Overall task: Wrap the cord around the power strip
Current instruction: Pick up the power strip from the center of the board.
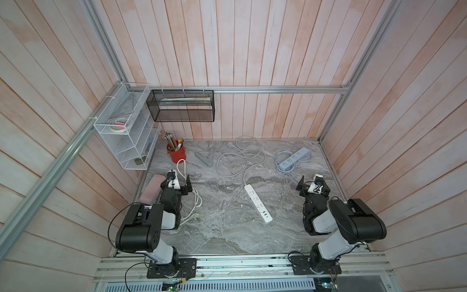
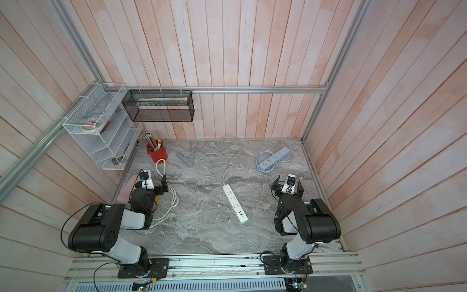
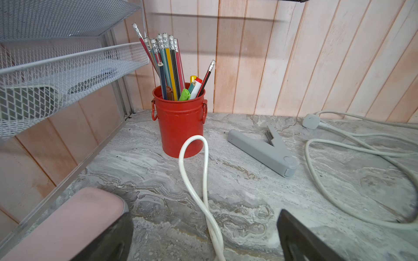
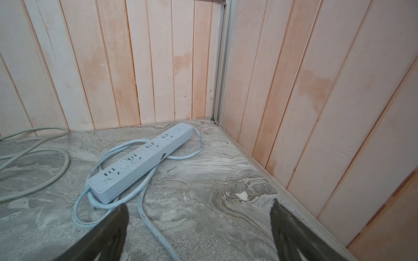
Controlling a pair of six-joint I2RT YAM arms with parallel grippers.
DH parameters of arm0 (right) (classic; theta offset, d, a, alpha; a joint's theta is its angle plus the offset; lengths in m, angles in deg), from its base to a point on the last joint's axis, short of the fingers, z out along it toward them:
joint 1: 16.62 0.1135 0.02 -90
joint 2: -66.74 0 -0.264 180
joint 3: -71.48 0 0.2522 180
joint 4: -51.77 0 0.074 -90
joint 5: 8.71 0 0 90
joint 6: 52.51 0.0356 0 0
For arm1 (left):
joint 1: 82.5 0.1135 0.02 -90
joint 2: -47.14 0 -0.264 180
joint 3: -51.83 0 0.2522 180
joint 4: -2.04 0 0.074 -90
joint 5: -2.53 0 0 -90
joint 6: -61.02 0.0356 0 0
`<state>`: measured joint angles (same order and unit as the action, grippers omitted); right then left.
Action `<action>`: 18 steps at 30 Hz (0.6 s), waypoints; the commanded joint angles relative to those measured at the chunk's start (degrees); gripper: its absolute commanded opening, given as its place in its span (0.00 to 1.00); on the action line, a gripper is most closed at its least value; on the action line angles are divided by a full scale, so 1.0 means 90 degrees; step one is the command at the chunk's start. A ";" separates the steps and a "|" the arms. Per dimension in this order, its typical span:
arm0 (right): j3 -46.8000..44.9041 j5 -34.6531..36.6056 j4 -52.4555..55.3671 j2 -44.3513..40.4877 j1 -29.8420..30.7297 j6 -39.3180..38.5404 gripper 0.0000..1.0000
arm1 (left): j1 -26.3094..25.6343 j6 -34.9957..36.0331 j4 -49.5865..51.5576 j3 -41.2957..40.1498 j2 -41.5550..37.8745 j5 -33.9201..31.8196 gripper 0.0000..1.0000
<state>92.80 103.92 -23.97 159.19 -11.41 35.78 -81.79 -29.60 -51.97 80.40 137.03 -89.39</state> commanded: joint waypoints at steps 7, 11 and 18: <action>0.0048 0.0009 0.0036 -0.0050 0.0024 0.0034 0.98 | 0.0019 0.0023 0.0039 0.0092 -0.0027 0.0242 1.00; 0.0040 0.0009 0.0042 -0.0051 0.0020 0.0034 0.98 | 0.0019 0.0022 0.0039 0.0093 -0.0026 0.0242 1.00; 0.0098 -0.0032 0.0177 -0.0073 -0.0003 0.0055 0.98 | 0.0019 0.0021 0.0039 0.0101 -0.0025 0.0242 1.00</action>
<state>92.91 103.92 -23.22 159.19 -11.41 35.78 -81.81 -29.60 -51.88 80.40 137.03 -87.83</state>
